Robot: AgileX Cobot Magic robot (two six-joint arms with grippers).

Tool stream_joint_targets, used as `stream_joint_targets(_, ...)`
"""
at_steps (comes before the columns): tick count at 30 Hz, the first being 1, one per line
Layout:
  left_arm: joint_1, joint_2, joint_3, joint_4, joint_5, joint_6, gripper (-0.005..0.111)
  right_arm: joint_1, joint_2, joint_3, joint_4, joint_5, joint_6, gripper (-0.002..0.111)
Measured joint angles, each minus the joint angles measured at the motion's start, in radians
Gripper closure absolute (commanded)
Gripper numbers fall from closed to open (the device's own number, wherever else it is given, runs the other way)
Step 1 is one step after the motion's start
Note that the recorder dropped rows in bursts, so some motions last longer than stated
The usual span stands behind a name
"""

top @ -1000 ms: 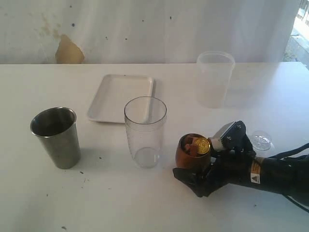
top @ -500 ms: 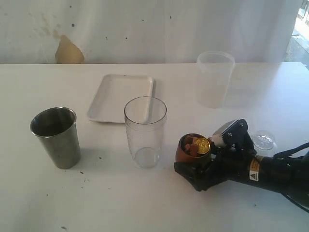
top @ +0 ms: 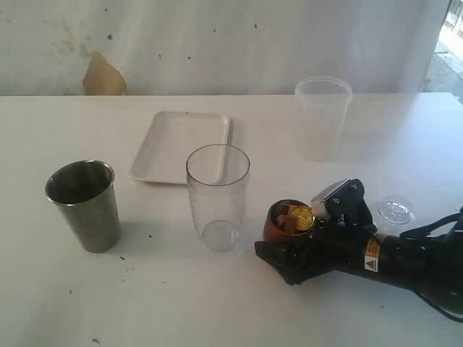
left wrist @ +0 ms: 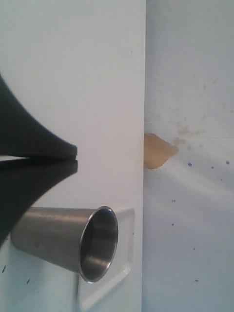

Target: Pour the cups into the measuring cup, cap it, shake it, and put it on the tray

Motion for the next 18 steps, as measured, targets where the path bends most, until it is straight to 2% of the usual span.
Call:
stream_joint_targets(2, 0.0, 0.0, 0.0, 0.0, 0.0, 0.0, 0.107, 0.0, 0.0, 0.0, 0.0, 0.002, 0.0, 0.048)
stream_joint_targets(6, 0.0, 0.0, 0.0, 0.0, 0.0, 0.0, 0.107, 0.0, 0.001, -0.002, 0.002, -0.008, 0.0, 0.093)
stream_joint_targets(8, 0.0, 0.0, 0.0, 0.0, 0.0, 0.0, 0.107, 0.0, 0.001, -0.002, 0.004, -0.02, 0.0, 0.108)
stream_joint_targets(18, 0.0, 0.0, 0.0, 0.0, 0.0, 0.0, 0.107, 0.0, 0.001, -0.002, 0.004, -0.067, -0.014, 0.108)
